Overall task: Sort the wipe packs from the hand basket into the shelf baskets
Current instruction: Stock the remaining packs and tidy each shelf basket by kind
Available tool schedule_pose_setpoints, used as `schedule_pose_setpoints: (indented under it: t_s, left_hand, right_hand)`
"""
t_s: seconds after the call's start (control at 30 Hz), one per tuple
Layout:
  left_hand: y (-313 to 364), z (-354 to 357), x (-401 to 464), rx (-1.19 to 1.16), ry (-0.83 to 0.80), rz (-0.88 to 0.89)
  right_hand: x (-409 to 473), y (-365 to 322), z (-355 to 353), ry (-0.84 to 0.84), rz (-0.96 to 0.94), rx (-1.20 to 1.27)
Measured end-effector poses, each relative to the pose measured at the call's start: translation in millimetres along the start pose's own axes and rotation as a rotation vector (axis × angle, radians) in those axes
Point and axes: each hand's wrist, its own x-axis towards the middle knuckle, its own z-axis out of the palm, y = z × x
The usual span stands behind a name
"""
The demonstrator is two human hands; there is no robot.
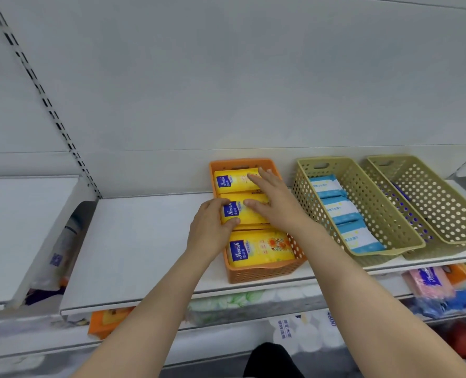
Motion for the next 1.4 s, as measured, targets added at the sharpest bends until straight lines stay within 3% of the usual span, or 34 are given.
schedule_pose_setpoints:
  t_s: [0.1, 0.23, 0.47, 0.8, 1.13, 1.4]
  left_hand:
    - [2.4, -1.4, -0.8, 0.008, -0.012, -0.022]
    - [5.8, 1.7, -4.1, 0.025, 0.011, -0.063]
    - [20.0, 11.9, -17.5, 0.067, 0.105, -0.131]
    - [32.5, -8.3, -39.2, 0.103, 0.205, -0.169]
    - [-11.9, -179.9, -118.7, 0.425, 0.51, -0.175]
    - [-115.2, -327.7, -280.5, 0.541, 0.728, -0.223]
  right_hand:
    - [8.3, 2.9, 2.3, -0.181, -0.017, -0.201]
    - [18.0, 6.4, 1.8, -0.337, -0.031, -0.217]
    - [14.7, 10.1, 2.3, -0.232, -0.088, -0.275]
    - [27.4, -9.3, -16.2, -0.283, -0.113, -0.33]
    - [24.3, -194.4, -27.4, -0.141, -0.487, -0.285]
    - [-61.9, -381.0, 60.7, -0.028, -0.771, -0.105]
